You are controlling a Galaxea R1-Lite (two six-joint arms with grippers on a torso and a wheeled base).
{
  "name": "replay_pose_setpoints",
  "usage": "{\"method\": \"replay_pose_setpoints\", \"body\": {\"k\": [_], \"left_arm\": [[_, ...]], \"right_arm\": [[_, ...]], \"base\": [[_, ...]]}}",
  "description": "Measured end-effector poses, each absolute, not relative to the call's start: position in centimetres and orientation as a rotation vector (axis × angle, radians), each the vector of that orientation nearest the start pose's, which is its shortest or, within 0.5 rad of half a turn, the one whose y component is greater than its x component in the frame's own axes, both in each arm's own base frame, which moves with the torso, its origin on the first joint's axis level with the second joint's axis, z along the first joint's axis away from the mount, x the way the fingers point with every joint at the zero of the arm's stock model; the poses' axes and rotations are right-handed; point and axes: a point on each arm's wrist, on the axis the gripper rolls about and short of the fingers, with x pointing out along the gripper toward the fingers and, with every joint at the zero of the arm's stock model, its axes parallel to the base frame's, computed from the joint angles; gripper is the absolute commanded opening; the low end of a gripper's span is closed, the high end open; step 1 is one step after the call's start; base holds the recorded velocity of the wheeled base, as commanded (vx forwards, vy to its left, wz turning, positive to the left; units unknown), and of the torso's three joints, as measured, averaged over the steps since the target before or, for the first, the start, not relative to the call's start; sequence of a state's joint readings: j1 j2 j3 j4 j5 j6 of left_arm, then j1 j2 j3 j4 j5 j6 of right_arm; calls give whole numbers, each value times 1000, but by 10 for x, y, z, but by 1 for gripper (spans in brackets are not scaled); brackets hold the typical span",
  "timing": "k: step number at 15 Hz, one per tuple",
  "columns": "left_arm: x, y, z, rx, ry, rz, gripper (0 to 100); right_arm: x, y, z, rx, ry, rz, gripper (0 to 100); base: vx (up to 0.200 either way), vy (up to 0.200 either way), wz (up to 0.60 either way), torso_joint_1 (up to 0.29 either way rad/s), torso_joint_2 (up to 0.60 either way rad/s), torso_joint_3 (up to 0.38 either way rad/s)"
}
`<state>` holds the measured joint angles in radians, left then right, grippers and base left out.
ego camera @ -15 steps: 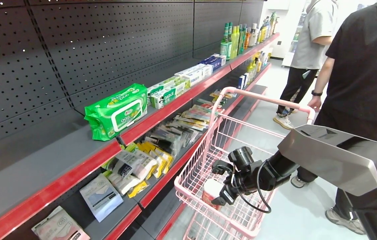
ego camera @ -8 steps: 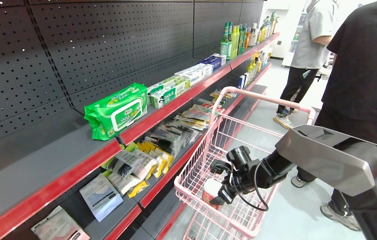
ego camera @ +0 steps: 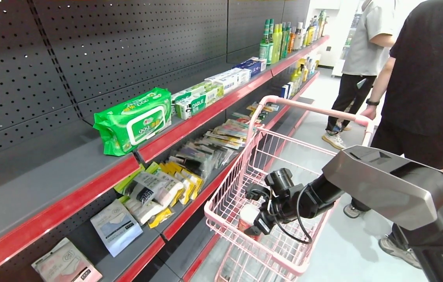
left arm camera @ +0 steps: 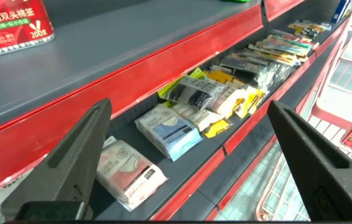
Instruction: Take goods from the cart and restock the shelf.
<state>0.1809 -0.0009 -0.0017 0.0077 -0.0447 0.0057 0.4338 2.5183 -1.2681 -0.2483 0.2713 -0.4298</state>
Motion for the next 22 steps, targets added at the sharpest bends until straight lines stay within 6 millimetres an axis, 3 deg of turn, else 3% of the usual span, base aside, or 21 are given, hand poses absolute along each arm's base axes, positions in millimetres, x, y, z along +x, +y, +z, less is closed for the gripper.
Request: {"method": "replay_pose_setpoints", "body": {"k": [15, 16, 22], "left_arm": [[-22, -5, 75, 4, 5, 136, 100], [-22, -5, 75, 4, 5, 136, 100], [-22, -5, 75, 5, 5, 136, 100]], "right_arm": [[381, 193, -58, -482, 872, 852, 100], [381, 193, -58, -483, 872, 851, 0], [379, 195, -59, -479, 885, 850, 0]], "base": [[0, 0, 0, 0, 0, 0], [0, 0, 0, 0, 0, 0], [0, 0, 0, 0, 0, 0]]}}
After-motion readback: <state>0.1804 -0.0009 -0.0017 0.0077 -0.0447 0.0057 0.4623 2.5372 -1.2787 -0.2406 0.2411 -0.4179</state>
